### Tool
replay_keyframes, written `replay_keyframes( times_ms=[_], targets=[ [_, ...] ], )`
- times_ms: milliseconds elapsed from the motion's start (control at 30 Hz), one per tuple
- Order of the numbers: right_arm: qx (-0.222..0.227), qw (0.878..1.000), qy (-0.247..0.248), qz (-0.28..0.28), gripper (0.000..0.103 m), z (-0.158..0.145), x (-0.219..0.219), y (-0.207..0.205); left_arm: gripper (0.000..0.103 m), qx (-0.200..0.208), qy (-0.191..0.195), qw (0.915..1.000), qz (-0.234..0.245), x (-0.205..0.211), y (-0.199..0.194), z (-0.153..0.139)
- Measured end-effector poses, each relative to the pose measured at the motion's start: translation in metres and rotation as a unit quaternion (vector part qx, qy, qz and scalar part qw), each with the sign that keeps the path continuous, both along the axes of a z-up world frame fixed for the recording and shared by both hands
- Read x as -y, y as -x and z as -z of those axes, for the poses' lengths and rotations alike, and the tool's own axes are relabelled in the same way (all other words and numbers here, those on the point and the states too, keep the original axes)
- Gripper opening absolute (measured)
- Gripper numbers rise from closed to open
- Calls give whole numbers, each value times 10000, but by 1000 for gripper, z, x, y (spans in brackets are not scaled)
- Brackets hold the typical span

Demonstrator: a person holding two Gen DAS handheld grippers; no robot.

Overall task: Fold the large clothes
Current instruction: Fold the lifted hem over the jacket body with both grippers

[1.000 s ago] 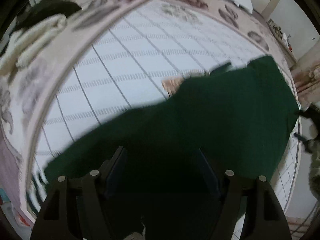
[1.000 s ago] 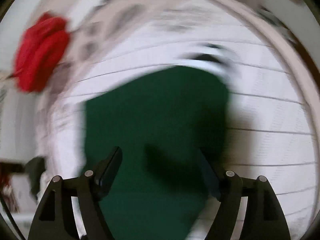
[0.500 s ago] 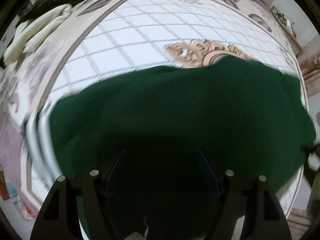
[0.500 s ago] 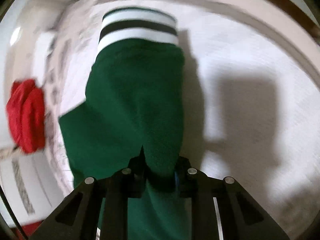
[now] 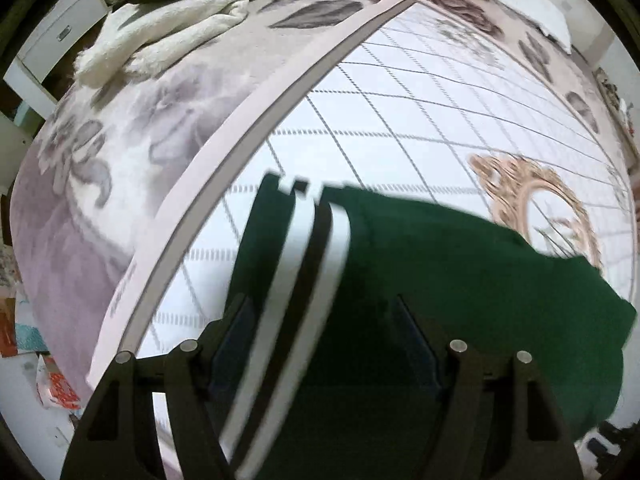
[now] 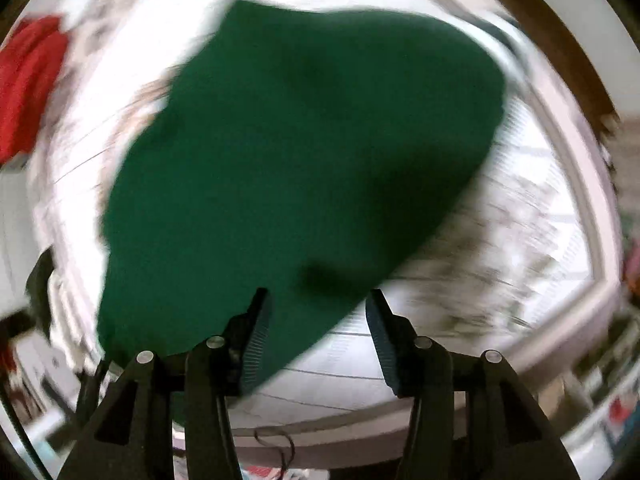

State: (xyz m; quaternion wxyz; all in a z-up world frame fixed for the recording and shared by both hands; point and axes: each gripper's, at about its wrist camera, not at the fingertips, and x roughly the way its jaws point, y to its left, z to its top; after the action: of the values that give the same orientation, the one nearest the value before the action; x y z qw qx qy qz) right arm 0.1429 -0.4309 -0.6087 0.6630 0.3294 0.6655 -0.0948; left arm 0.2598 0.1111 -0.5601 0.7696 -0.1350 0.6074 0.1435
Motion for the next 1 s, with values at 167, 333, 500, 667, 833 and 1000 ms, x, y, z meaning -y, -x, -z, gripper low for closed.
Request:
replay_keyframes(
  times_ms=[167, 333, 500, 667, 833, 1000],
  targets=[
    [426, 9986, -185, -253, 55, -1, -57, -35, 33, 90, 432, 9990, 78, -15, -20, 31],
    [370, 9983, -85, -443, 55, 19, -103, -54, 9, 613, 453, 9966, 316, -4, -5, 8],
    [178, 9968, 133, -766, 55, 53, -134, -71, 8, 1357, 770, 9877, -48, -25, -2, -40],
    [189, 9953, 185, -927, 55, 66, -137, -69, 8, 1119, 794, 9905, 29, -31, -44, -12],
    [133, 9955, 63, -941, 59, 66, -137, -72, 23, 492, 837, 9952, 102, -35, -68, 40],
    [93, 9963, -124, -848, 59, 59, -128, -67, 35, 364, 606, 9974, 163, -27, -56, 13]
  ],
)
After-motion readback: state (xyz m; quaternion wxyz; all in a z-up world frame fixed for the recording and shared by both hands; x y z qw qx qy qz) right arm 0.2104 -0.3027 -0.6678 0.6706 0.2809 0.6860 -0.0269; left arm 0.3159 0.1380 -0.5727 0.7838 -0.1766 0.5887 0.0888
